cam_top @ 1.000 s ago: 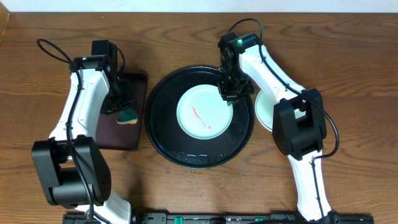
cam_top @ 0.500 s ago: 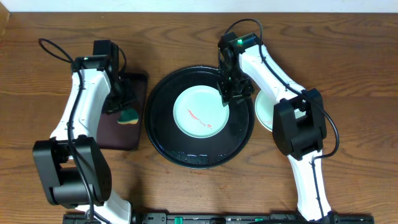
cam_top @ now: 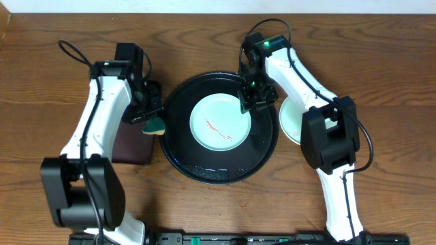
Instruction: Clean dirty plates on tray and stack at the side
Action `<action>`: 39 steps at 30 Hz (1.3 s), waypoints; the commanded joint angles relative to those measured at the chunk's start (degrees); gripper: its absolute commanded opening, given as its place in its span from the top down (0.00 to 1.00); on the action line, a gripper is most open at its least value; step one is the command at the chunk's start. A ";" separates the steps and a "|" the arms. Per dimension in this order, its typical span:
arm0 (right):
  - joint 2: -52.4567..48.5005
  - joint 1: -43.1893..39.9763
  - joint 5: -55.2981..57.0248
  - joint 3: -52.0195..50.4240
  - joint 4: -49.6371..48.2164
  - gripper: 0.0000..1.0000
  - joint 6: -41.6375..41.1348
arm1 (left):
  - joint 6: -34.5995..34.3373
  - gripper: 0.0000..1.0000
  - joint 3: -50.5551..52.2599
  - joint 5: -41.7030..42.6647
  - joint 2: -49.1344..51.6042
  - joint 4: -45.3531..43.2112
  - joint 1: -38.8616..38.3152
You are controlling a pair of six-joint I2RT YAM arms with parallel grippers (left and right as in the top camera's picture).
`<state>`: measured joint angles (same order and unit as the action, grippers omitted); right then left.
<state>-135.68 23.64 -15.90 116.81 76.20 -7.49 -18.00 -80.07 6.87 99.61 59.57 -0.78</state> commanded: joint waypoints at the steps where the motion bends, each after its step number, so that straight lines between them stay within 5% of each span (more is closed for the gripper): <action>1: 1.09 -1.38 -1.70 -0.04 -0.09 0.54 2.49 | 0.31 0.92 -0.20 3.54 -3.61 0.17 -0.61; 10: 1.09 -2.64 -2.36 -0.07 -1.29 0.54 4.61 | -0.42 0.93 -0.13 3.87 -4.13 -0.13 -6.67; 18: 1.09 -0.20 -2.34 -5.09 -11.96 0.60 10.88 | -2.32 0.92 -0.02 3.37 -4.13 -2.36 -9.18; 21: 1.09 0.59 -2.32 -7.63 -15.63 0.68 12.11 | -2.32 0.93 -0.02 2.56 -4.13 -3.10 -9.18; 26: 1.09 1.11 -2.36 -9.81 -17.70 0.99 11.76 | -2.29 0.93 -0.02 2.56 -4.13 -3.56 -9.18; 31: 1.09 1.16 -2.36 -9.79 -17.55 0.99 7.17 | -2.29 0.92 -0.02 2.56 -4.13 -3.96 -9.18; 37: 1.09 1.27 -2.84 -9.79 -12.37 0.99 -12.52 | -2.29 0.92 0.02 2.38 -4.09 -4.35 -9.18; 39: 1.09 1.79 -6.12 -9.79 -10.62 0.99 -13.55 | -2.75 0.93 0.04 0.85 -3.96 -4.37 -9.25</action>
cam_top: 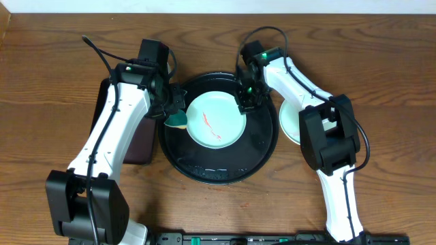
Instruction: Clean dirty plates on tray and stack at the side
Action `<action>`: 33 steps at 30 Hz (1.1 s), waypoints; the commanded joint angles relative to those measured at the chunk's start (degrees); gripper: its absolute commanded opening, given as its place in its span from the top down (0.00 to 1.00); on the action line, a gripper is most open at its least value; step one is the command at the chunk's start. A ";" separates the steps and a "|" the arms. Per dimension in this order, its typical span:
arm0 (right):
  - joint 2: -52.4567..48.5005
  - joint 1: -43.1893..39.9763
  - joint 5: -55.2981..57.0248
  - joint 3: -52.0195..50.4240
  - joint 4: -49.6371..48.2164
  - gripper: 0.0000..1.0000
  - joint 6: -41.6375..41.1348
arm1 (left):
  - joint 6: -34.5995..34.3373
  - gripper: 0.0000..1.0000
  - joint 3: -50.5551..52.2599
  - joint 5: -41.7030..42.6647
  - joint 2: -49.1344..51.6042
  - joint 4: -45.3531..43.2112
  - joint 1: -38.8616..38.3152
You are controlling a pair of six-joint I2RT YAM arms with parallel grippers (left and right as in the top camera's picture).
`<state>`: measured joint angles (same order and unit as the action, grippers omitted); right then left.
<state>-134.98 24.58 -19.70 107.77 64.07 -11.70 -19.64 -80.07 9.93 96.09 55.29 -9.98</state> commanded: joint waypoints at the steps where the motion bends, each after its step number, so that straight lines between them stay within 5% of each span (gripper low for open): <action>1: 0.39 1.11 -3.34 -0.74 2.01 0.99 -8.44 | -1.14 0.93 0.04 -3.13 -0.28 -0.09 -0.11; 3: 0.39 1.64 -4.17 -0.74 2.47 0.98 -5.27 | -1.44 0.93 0.13 -3.76 0.13 -0.11 -0.13; 6: 0.39 1.75 -3.52 -0.74 2.27 0.84 -0.66 | -1.75 0.93 0.15 -3.78 1.20 -0.13 -0.13; 13: 0.39 0.94 5.84 -0.74 -1.77 0.71 0.24 | -4.09 0.93 0.15 -3.76 4.39 -0.74 -0.15; 15: 0.39 0.96 7.98 -0.74 -2.78 0.73 0.26 | -4.09 0.93 0.15 -3.76 4.94 -1.16 -0.48; 17: 0.39 1.03 8.94 -0.76 -3.39 0.99 0.66 | -4.20 0.93 0.15 -3.78 5.42 -1.53 -1.07; 33: 0.37 2.38 8.94 -5.42 -7.93 0.99 -1.16 | -9.40 0.92 3.80 -8.22 11.30 -10.40 -8.07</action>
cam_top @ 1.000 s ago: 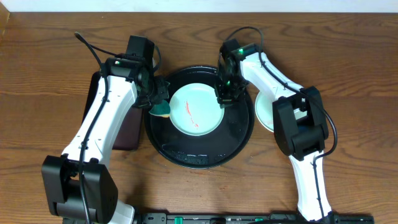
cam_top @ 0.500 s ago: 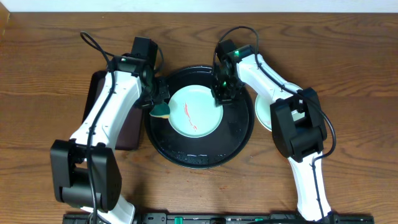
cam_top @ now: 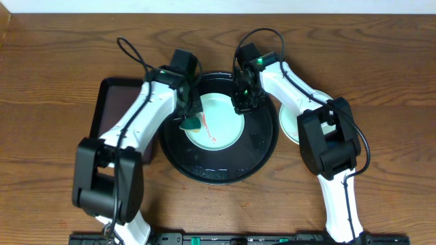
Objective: Clean dirty plates on tray and stack at the side
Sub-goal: 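Scrub the second green plate with the sponge while right gripper holds it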
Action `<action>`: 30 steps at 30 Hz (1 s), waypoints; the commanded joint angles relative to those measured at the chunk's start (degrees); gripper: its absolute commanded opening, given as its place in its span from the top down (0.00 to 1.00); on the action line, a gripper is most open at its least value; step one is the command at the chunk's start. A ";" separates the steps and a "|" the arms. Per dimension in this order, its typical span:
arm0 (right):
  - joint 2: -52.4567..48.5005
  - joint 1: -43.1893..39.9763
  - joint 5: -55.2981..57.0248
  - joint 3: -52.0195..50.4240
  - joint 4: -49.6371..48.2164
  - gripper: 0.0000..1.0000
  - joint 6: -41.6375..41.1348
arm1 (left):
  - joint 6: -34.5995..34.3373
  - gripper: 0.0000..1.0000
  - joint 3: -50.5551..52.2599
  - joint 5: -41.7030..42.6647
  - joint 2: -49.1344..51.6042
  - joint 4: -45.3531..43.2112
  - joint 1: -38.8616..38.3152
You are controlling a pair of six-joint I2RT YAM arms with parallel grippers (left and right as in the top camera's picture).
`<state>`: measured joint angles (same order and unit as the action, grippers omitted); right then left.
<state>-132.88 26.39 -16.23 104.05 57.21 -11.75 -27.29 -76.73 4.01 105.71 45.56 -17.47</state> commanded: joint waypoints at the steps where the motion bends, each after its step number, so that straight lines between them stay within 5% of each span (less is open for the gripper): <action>1: -1.73 0.57 5.44 -1.70 -1.07 0.99 -1.11 | -2.27 0.93 0.46 -3.17 2.62 -0.98 -0.83; 9: -1.73 0.57 5.44 -1.70 -1.07 0.99 -1.09 | -0.48 0.93 0.46 0.09 11.41 -1.31 -2.62; 20: -1.73 0.57 5.46 -1.70 -1.11 0.99 -1.09 | 17.64 0.92 0.44 30.47 11.76 -0.72 -3.48; 27: -1.73 0.57 5.44 -1.70 -1.09 0.99 -1.07 | 17.53 0.93 0.44 29.16 11.78 -3.23 -3.45; 30: -1.73 0.57 5.44 -1.70 -1.11 0.99 -1.09 | 14.51 0.92 0.44 20.20 11.78 -5.57 -3.45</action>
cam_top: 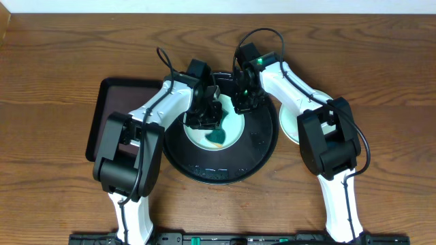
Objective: Clean dirty plates on tray and stack at the side
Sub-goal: 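Scrub the second green plate with the sponge while right gripper holds it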
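A pale green plate [231, 124] lies in the round black tray [259, 153] at the table's middle. My left gripper [210, 122] is over the plate's middle, shut on a green and yellow sponge [218, 138] that rests on the plate's face. The red streak is hidden under the gripper and sponge. My right gripper [241, 103] sits at the plate's far right rim, shut on that rim. A second pale green plate [289, 126] lies on the table right of the tray, partly under the right arm.
A dark brown rectangular tray [109, 116] lies left of the black tray, beside the left arm. Cables loop above both wrists. The table's back edge runs along the top of the view.
My left gripper has moved right with the sponge, from the plate's left edge to its middle, and covers the red streak. The right gripper has stayed at the rim.
First my left gripper held the sponge over the brown tray's right edge while the right gripper was at the plate's rim. Then the sponge was at the black tray's left rim and the plate sat slightly farther left. After that it touched the plate's left edge, and now its middle.
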Action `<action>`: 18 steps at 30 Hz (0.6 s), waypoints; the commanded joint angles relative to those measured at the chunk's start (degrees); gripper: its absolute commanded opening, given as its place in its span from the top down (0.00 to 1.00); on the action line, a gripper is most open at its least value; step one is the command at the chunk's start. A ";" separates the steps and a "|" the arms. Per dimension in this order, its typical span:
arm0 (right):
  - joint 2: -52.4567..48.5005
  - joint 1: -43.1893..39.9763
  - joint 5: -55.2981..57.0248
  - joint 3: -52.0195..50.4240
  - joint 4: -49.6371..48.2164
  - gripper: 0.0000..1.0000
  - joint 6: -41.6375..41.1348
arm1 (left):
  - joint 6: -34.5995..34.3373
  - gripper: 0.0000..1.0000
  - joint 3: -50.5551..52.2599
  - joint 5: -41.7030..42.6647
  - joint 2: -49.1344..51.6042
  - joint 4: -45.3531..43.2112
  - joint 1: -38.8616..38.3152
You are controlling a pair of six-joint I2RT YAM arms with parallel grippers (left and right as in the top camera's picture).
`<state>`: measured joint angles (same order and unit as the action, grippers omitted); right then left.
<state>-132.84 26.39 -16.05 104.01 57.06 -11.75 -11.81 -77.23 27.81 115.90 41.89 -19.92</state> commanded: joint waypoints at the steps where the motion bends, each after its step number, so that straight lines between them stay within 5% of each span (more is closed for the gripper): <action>1: -1.77 0.57 5.27 -1.66 -0.96 0.99 -1.09 | -2.84 0.92 0.94 -8.11 1.60 -2.67 -1.01; 11: -1.77 0.57 5.29 -1.66 -0.96 0.99 -1.07 | -16.00 0.93 -0.26 -43.41 1.57 -1.81 -0.68; 18: -1.77 0.57 5.29 -1.66 -0.96 0.99 -1.07 | -15.89 0.93 -0.24 -43.80 1.57 2.69 -1.25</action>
<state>-132.84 26.39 -16.10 104.01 56.75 -11.79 -26.39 -78.43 -4.32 115.00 42.41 -22.90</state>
